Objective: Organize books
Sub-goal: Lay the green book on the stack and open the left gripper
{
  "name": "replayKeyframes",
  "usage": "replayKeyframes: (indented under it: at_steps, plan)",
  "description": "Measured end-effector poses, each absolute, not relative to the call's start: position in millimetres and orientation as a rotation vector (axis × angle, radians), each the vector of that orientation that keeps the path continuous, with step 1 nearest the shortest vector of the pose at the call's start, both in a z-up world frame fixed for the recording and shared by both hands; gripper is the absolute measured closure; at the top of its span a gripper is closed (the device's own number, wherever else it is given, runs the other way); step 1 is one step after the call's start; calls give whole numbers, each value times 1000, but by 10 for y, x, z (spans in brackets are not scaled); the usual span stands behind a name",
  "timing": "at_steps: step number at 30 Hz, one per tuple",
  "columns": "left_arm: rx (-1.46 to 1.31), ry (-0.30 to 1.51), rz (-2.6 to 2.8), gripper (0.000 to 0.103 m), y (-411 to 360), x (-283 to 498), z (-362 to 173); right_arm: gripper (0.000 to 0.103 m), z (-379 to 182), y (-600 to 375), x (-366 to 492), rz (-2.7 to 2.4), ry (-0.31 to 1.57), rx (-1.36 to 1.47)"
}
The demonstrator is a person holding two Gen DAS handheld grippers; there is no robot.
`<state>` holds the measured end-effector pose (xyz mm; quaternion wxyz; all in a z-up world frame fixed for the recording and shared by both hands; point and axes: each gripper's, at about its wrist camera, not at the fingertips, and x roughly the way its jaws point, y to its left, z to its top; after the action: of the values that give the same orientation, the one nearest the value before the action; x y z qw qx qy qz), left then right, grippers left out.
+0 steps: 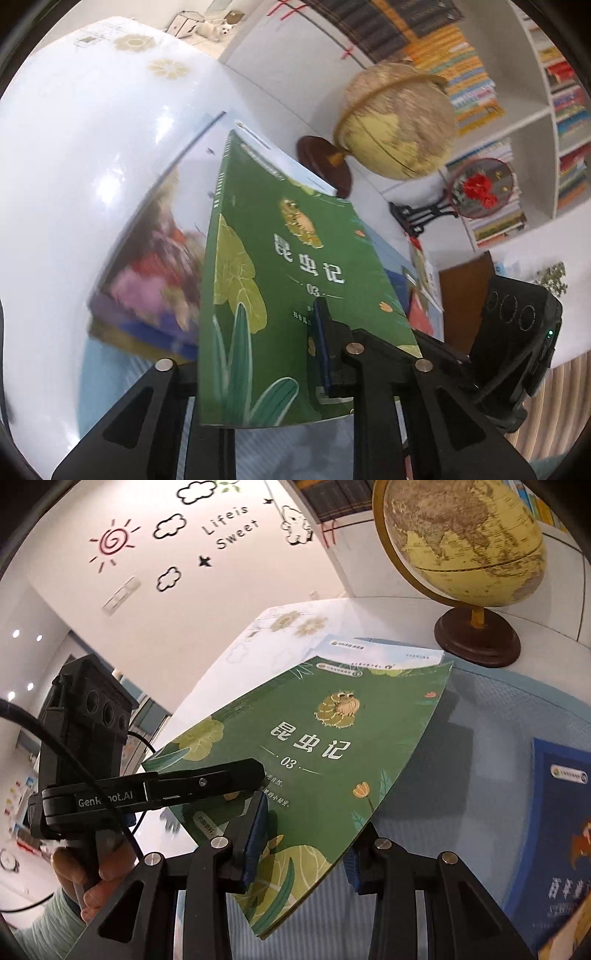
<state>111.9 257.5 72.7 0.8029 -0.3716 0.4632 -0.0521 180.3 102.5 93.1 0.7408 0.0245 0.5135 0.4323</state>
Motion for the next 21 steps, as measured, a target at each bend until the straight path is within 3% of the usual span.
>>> replayKeyframes:
  at_steps: [10, 17, 21]
  plan:
    - [-848, 1152, 17, 67, 2946, 1218, 503, 68, 679, 1305, 1940, 910, 1198, 41]
    - [-758, 1211, 104, 66, 2962, 1153, 559, 65, 586, 1272, 1940, 879, 1224, 54]
    - [-721, 1219, 246, 65, 3013, 1096, 648, 59, 615, 1297, 1905, 873, 1232, 2]
